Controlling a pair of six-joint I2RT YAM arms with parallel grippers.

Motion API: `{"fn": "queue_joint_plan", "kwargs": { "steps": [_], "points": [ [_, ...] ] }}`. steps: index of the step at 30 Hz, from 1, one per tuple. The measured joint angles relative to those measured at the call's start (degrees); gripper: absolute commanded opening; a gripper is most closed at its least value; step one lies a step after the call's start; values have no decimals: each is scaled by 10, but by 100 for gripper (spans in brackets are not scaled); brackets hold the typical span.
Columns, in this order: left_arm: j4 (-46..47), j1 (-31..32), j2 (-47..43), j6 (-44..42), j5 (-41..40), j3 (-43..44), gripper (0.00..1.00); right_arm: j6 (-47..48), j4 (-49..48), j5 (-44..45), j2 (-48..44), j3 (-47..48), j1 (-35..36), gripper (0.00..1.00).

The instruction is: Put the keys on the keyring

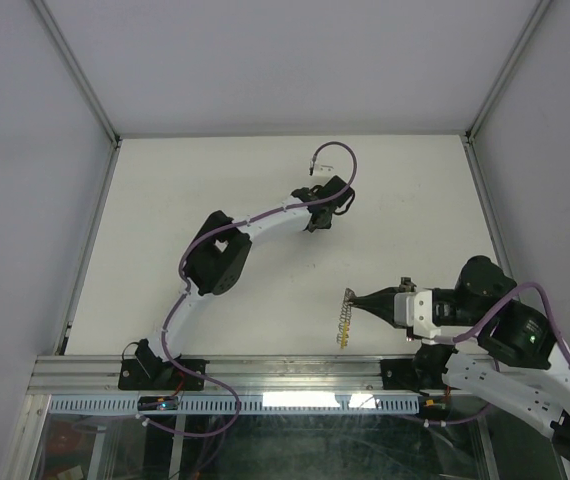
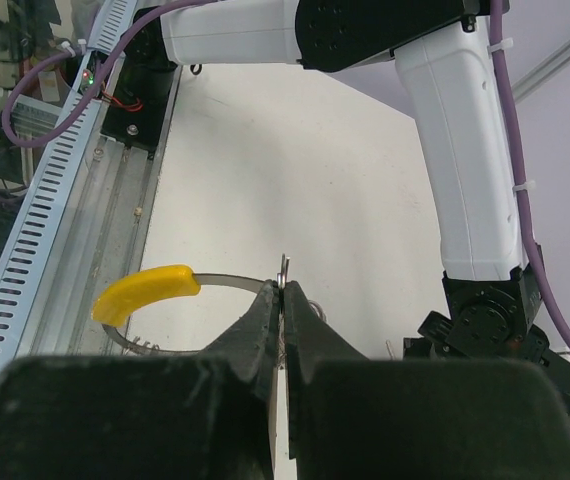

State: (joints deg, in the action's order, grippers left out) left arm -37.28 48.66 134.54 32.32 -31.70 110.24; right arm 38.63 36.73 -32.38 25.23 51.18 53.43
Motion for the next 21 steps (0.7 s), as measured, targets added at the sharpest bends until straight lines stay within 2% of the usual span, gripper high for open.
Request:
{"fn": "queue_joint_plan", "kwargs": {
  "steps": [8,21],
  "points": [
    [-4,0,10,1,-15,4,36,0,0,0,-1,-4,0,0],
    [-6,0,12,-2,-25,3,12,-1,-1,0,-6,-7,0,0]
  ]
}}
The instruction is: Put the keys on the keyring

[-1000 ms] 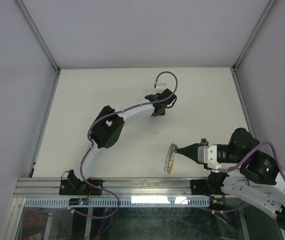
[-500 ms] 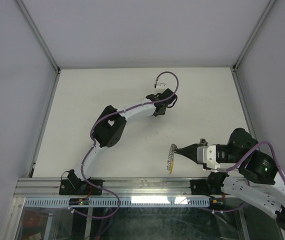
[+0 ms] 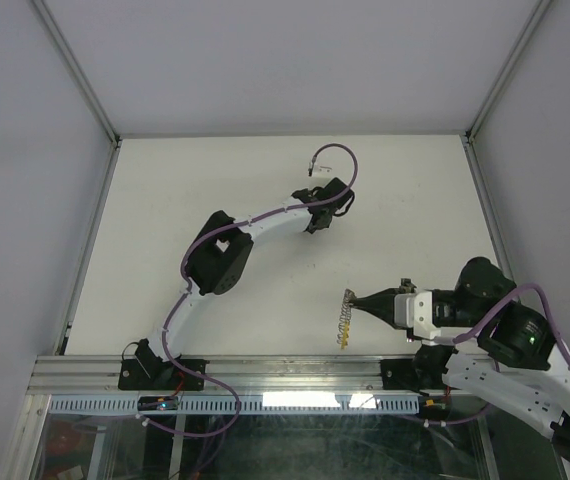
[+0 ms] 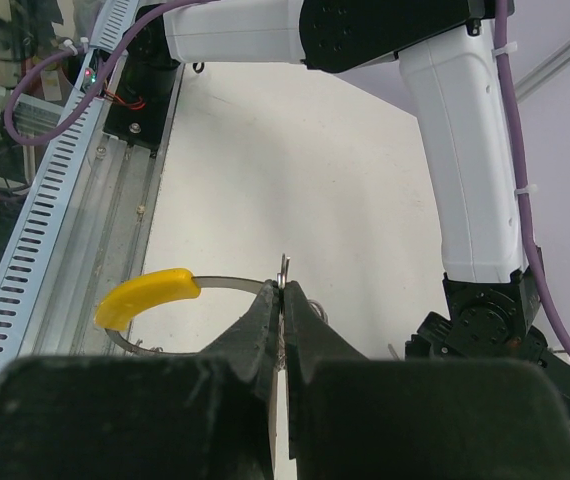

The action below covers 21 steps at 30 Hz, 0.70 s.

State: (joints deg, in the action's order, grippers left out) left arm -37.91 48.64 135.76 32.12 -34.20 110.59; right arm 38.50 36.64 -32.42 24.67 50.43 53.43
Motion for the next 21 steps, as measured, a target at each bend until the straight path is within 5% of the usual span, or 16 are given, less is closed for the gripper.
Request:
{"fn": "queue_joint_plan", "kwargs": {
  "steps": [7,13,17,21],
  "points": [
    [65,2,-49,-32,3,-94,6,0,0,0,-1,-6,0,0],
    [130,14,-160,-91,35,-275,3,-1,0,0,-1,-6,0,0],
    [177,29,-243,-140,87,-394,6,-1,1,0,-1,-6,0,0],
    [194,41,-320,-172,123,-491,20,-1,1,0,-1,-6,0,0]
  ]
}}
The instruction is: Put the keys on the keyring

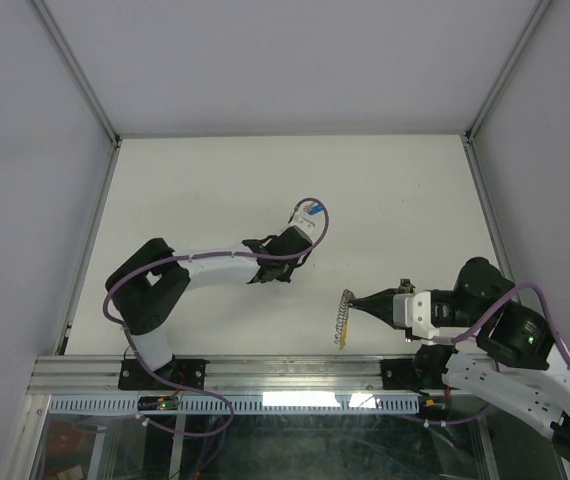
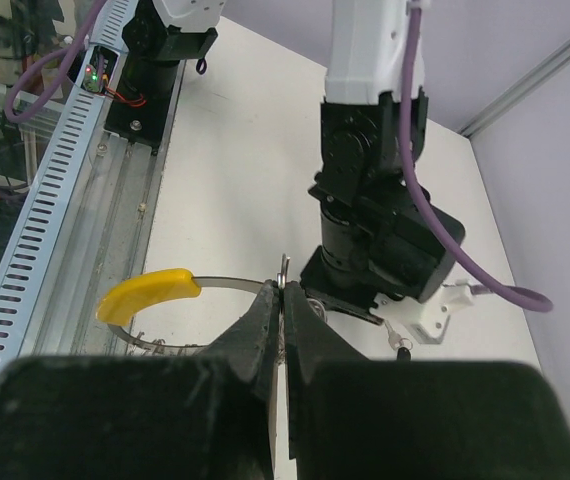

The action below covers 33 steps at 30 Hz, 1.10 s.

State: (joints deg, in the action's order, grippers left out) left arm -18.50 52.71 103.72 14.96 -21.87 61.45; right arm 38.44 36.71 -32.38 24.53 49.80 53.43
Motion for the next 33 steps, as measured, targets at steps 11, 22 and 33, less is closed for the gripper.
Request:
{"fn": "queue_joint_plan", "kwargs": {
  "steps": [11,22,33],
  "points": [
    [16,-38,-108,9,4,-41,46,-6,0,1,0,0,0,0],
    [-6,-45,78,84,-68,231,49,-21,0,3,0,0,0,0],
    [36,-95,79,13,58,163,61,-24,-3,2,1,0,0,0]
  ]
}}
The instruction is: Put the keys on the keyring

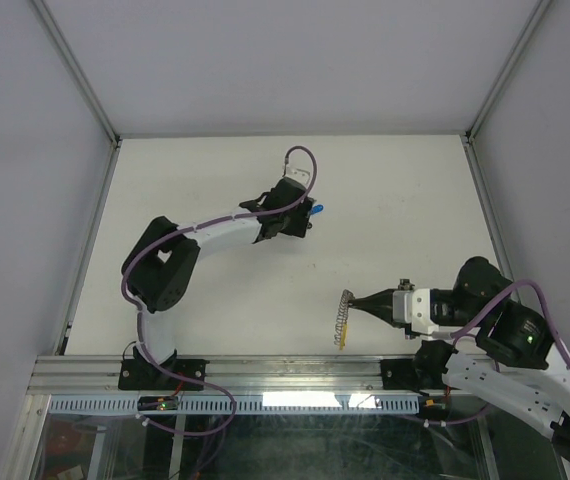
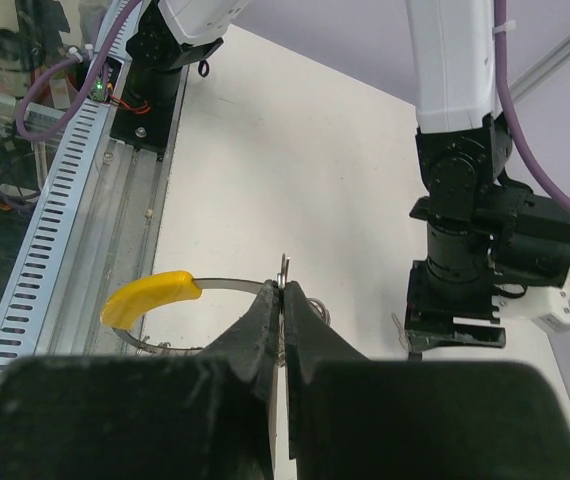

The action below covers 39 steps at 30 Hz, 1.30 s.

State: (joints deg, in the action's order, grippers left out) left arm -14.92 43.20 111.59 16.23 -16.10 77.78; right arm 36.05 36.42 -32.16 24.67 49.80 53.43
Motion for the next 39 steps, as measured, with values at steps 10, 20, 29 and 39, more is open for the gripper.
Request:
{"fn": "queue_joint_plan", "kwargs": {
  "steps": [10,20,29,39],
  "points": [
    [61,-77,-47,-63,134,-57,51,-2,-7,-2,10,-2,0,0],
    [103,-103,-42,-97,225,-57,45,-6,-8,-2,10,-8,0,0],
    [115,-118,1,-112,260,-57,42,-6,-10,-5,13,-9,0,0],
    [116,-118,36,-114,294,-56,36,-7,-10,-11,14,-9,0,0]
  ]
}}
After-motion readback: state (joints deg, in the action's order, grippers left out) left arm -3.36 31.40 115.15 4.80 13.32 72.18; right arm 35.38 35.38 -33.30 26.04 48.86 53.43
